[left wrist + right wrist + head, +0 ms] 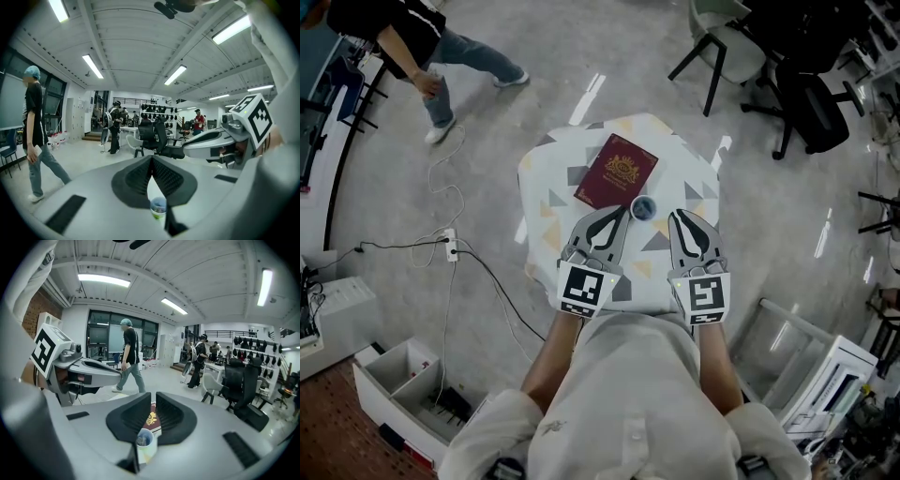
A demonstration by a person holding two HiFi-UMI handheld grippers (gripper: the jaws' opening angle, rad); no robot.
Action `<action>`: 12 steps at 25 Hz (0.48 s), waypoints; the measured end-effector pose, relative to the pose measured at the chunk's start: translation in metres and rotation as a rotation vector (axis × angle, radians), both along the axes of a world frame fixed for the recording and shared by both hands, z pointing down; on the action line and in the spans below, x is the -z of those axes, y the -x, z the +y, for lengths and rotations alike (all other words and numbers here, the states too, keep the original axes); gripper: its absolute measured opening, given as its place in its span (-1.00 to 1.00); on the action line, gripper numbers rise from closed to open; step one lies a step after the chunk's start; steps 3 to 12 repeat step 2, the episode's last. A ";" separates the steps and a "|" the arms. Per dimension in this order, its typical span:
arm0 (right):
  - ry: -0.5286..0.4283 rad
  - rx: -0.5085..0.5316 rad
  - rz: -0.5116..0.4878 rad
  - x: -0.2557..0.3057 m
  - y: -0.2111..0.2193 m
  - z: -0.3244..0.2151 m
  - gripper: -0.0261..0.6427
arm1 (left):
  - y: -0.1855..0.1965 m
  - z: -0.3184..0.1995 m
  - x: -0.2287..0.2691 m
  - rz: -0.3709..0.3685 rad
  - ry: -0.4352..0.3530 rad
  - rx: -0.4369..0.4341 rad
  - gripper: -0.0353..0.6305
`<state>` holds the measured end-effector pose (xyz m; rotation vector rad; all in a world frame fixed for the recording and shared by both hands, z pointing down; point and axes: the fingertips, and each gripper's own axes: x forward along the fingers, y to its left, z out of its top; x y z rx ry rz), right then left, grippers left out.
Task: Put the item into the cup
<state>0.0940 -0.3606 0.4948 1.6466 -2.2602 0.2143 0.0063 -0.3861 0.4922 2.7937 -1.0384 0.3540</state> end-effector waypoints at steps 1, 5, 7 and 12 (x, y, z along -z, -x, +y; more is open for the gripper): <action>0.000 0.000 0.000 0.000 0.000 -0.001 -0.87 | 0.000 -0.001 0.000 0.000 -0.001 0.000 -0.86; 0.000 0.000 0.000 0.001 0.001 -0.003 -0.87 | 0.001 -0.002 0.001 0.001 -0.002 0.000 -0.86; 0.000 0.000 0.000 0.001 0.001 -0.003 -0.87 | 0.001 -0.002 0.001 0.001 -0.002 0.000 -0.86; 0.000 0.000 0.000 0.001 0.001 -0.003 -0.87 | 0.001 -0.002 0.001 0.001 -0.002 0.000 -0.86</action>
